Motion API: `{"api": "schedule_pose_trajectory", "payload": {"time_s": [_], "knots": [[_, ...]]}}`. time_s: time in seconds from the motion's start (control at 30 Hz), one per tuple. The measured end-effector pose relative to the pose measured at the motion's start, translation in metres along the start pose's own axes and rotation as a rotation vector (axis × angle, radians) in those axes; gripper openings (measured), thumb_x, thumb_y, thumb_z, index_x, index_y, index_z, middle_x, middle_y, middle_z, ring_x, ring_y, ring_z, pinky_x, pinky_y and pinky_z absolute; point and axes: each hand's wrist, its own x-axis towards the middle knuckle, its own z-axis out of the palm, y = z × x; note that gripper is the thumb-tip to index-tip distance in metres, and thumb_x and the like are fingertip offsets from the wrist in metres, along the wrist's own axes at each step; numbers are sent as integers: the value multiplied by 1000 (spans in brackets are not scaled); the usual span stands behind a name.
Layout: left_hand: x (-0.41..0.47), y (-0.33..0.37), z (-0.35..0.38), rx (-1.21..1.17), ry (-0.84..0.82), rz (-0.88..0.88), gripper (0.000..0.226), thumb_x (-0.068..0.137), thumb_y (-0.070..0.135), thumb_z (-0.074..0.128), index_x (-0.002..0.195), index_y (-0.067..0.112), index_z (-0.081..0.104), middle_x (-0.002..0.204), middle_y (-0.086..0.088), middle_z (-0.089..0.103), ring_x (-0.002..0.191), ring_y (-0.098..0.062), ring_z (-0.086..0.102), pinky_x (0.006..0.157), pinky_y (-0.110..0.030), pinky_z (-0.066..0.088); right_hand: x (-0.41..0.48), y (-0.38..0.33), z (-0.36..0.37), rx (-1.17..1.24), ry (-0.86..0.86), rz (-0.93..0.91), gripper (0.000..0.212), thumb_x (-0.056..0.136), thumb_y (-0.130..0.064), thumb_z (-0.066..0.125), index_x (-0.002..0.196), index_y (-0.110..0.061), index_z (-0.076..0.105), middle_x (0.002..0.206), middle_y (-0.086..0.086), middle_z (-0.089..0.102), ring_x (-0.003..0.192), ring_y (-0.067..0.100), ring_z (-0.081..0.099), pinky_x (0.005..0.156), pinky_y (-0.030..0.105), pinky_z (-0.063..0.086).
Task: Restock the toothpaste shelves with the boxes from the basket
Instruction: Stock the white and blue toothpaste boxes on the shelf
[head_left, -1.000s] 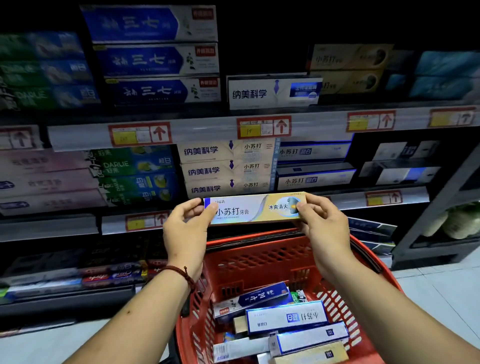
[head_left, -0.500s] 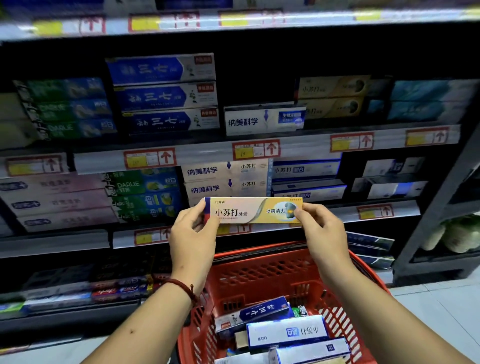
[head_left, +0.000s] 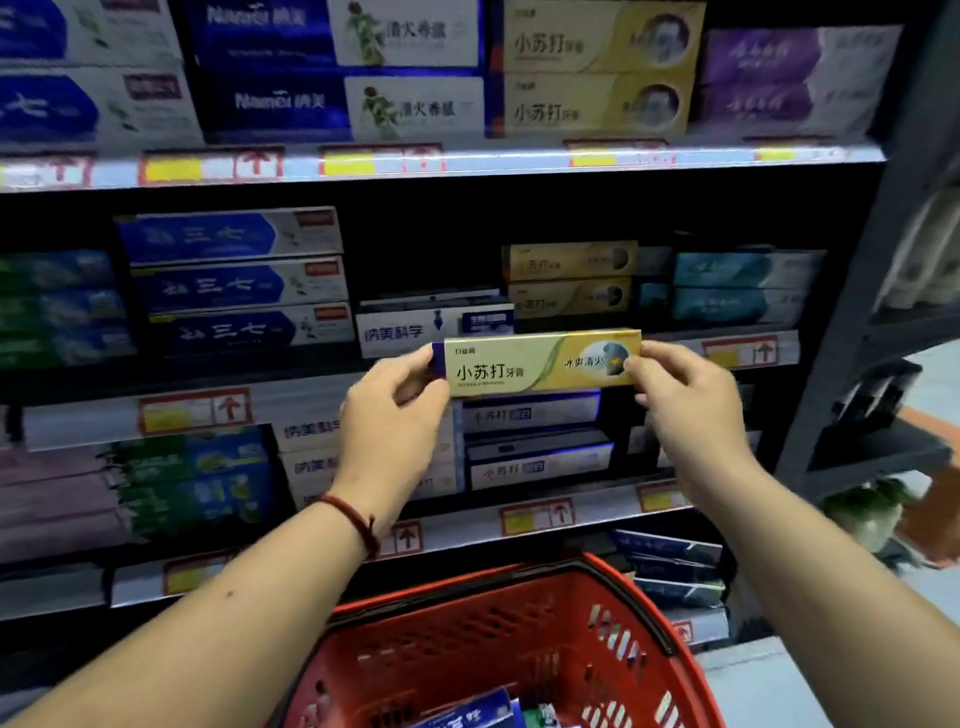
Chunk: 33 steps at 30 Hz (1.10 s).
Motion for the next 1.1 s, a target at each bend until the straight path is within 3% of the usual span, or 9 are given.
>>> {"api": "schedule_pose_trajectory", "payload": {"time_s": [0.1, 0.23, 0.33, 0.47, 0.63, 0.77, 0.87, 1.0, 1.1], "knots": [[24, 10, 31, -17, -46, -74, 32, 89, 23, 68, 119, 31, 73, 114, 9, 74, 108, -9, 69, 98, -35, 56, 36, -6, -21, -100, 9, -8, 11, 90, -22, 67, 98, -27, 73, 95, -9, 74, 94, 12, 68, 88, 34, 55], [45, 17, 72, -24, -44, -102, 53, 76, 36, 66, 128, 24, 69, 121, 5, 71, 116, -16, 66, 105, -40, 52, 74, -3, -44, -168, 25, -4, 25, 83, -30, 67, 104, -20, 75, 98, -5, 74, 100, 19, 69, 91, 40, 55], [57, 20, 99, 12, -41, -81, 41, 89, 25, 65, 130, 23, 68, 118, 4, 70, 112, -18, 66, 103, -42, 54, 98, 4, -55, -207, 7, -11, 28, 85, -31, 65, 109, -18, 72, 102, -1, 72, 101, 24, 67, 92, 44, 53], [67, 23, 122, 97, -35, -53, 21, 92, 16, 58, 103, 27, 72, 102, -6, 76, 84, -19, 65, 80, -38, 59, 122, 19, -56, -202, -35, 29, 30, 86, -31, 64, 108, -9, 62, 97, 6, 61, 90, 24, 54, 77, 38, 43], [68, 21, 127, 266, -28, -112, 16, 89, 7, 54, 84, 16, 66, 76, -2, 62, 58, -16, 48, 44, -19, 36, 138, 29, -45, -327, -72, 113, 14, 89, -17, 60, 93, -12, 47, 86, 8, 47, 84, 24, 46, 68, 37, 36], [69, 21, 123, 305, -7, -133, 23, 85, 7, 53, 98, 0, 70, 92, -16, 71, 62, -23, 47, 53, -26, 37, 141, 31, -36, -346, -76, 173, 6, 85, -6, 53, 90, -6, 49, 84, 10, 46, 74, 23, 42, 62, 33, 30], [68, 24, 121, 360, -63, -119, 24, 90, 15, 56, 101, -1, 70, 89, -13, 71, 61, -20, 49, 52, -25, 38, 136, 28, -32, -385, -85, 198, 5, 88, -6, 51, 92, -5, 47, 85, 11, 45, 75, 24, 42, 62, 34, 30], [58, 31, 113, 400, -116, -45, 20, 94, 21, 58, 101, 7, 70, 91, -5, 71, 72, -19, 57, 54, -21, 42, 113, 24, -23, -688, -101, 131, 35, 91, -25, 58, 117, -5, 48, 118, 17, 51, 111, 39, 50, 87, 45, 46], [48, 36, 98, 465, -178, 49, 33, 97, 21, 59, 129, 16, 64, 112, 5, 65, 89, -8, 56, 74, -8, 42, 83, 14, -14, -789, -129, -12, 50, 93, -31, 59, 135, -7, 45, 137, 15, 47, 127, 41, 41, 100, 50, 41]]}}
